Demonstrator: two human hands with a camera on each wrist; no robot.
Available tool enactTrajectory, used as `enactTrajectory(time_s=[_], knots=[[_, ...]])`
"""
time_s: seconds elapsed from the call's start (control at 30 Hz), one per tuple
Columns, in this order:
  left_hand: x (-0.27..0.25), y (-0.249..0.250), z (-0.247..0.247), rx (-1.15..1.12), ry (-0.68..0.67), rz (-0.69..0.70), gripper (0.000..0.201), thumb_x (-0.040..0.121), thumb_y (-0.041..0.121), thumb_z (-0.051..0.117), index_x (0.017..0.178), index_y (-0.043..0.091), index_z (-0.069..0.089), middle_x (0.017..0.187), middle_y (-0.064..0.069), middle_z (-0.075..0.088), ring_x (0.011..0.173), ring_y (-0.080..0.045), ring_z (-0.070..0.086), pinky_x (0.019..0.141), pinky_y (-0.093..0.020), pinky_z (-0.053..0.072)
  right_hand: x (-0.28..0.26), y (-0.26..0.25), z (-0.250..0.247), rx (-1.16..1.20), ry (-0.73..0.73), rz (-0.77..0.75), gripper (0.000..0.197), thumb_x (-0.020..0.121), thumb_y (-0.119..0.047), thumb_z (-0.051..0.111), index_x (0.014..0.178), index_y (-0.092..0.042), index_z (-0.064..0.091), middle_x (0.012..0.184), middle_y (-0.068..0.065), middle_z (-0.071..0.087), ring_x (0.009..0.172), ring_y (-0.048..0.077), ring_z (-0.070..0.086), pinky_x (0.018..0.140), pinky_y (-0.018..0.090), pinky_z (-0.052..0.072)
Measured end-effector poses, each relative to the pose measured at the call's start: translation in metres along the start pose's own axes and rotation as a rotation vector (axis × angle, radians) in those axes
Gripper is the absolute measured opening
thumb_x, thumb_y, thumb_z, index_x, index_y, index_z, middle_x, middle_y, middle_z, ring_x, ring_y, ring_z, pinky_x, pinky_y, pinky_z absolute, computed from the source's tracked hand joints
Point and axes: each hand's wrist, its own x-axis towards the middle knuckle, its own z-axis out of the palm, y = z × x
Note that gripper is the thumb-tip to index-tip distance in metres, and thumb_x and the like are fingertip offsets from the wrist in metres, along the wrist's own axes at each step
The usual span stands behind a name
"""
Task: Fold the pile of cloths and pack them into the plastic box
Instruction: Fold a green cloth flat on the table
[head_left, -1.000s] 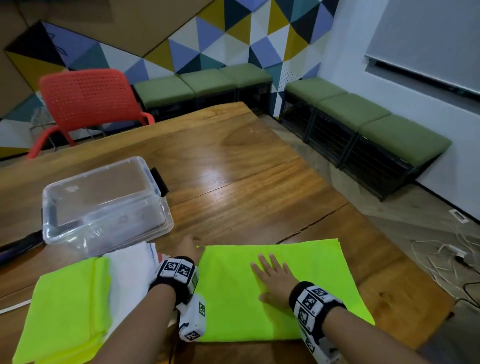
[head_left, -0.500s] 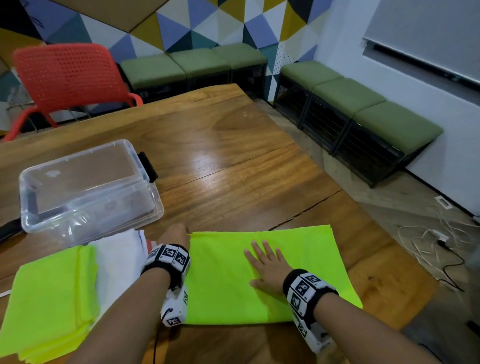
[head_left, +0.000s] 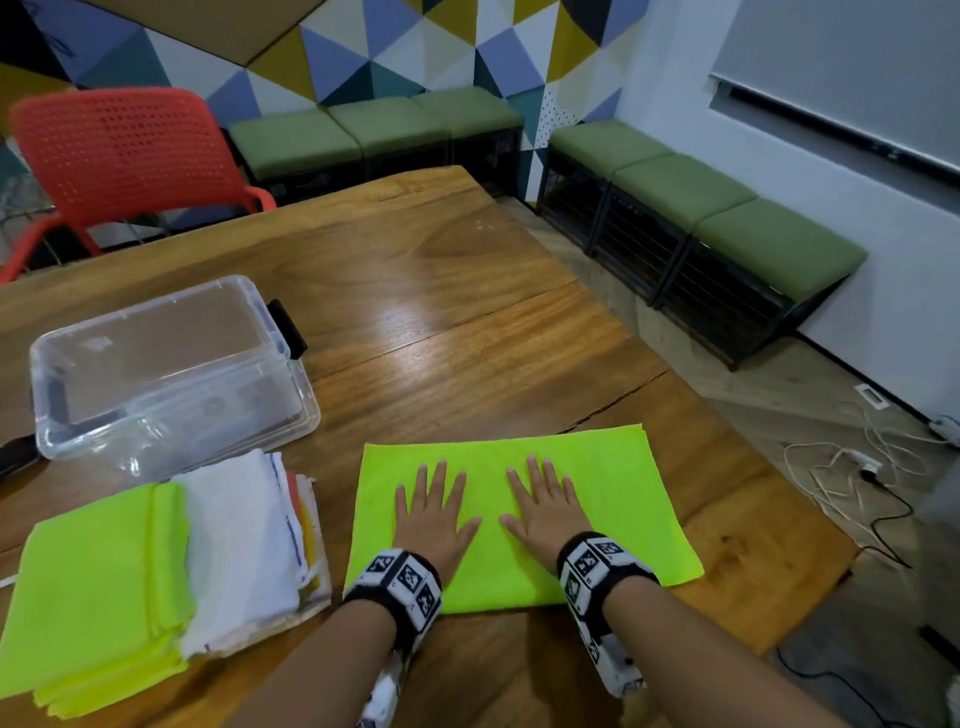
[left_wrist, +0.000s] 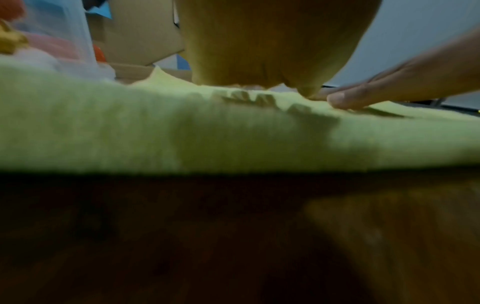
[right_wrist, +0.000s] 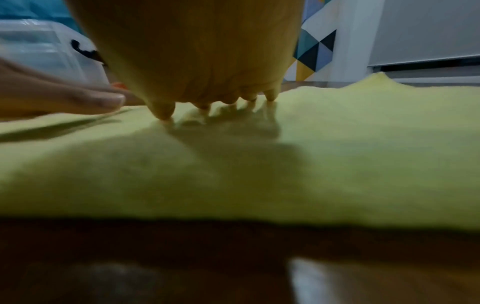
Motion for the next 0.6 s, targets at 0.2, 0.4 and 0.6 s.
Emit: enactTrajectory(time_s=[0.2, 0.4, 0.6], knots=[[0.035, -0.014, -0.008, -0.014, -0.064, 0.018, 0.112, 0.058, 0.077, -0.037, 0.149, 0.029, 0.007, 0.154, -0.001, -0.004, 0.146, -0.031, 0.009, 0.111, -0.052, -0.012, 0.016, 0.032, 0.003, -0.041, 0.102, 0.045, 0.085, 0.07, -0.075, -0.029, 0.139, -0.027, -0.034, 0.156, 0.011, 0.011, 0.136, 0.012, -0.037, 0.112, 0.035, 0.0], [0.025, -0.007, -0.027, 0.019, -0.086, 0.005, 0.096, 0.072, 0.08, -0.003, 0.15, 0.025, -0.002, 0.158, 0.001, -0.012, 0.146, -0.025, -0.011, 0.115, -0.051, -0.007, 0.009, 0.023, -0.016, -0.05, 0.089, 0.045, 0.078, 0.09, -0.066, 0.006, 0.15, -0.019, -0.006, 0.157, 0.009, -0.014, 0.146, 0.028, -0.009, 0.118, 0.041, -0.002], [-0.023, -0.001, -0.031, 0.15, -0.026, 0.393, 0.061, 0.08, 0.061, 0.053, 0.122, 0.018, 0.046, 0.128, -0.005, 0.042, 0.116, -0.024, 0.043, 0.097, -0.036, 0.035, -0.04, 0.005, -0.008, -0.103, 0.169, -0.166, 0.042, 0.091, -0.043, 0.047, 0.12, -0.013, 0.047, 0.125, 0.008, 0.047, 0.117, 0.026, 0.044, 0.096, 0.036, 0.035]])
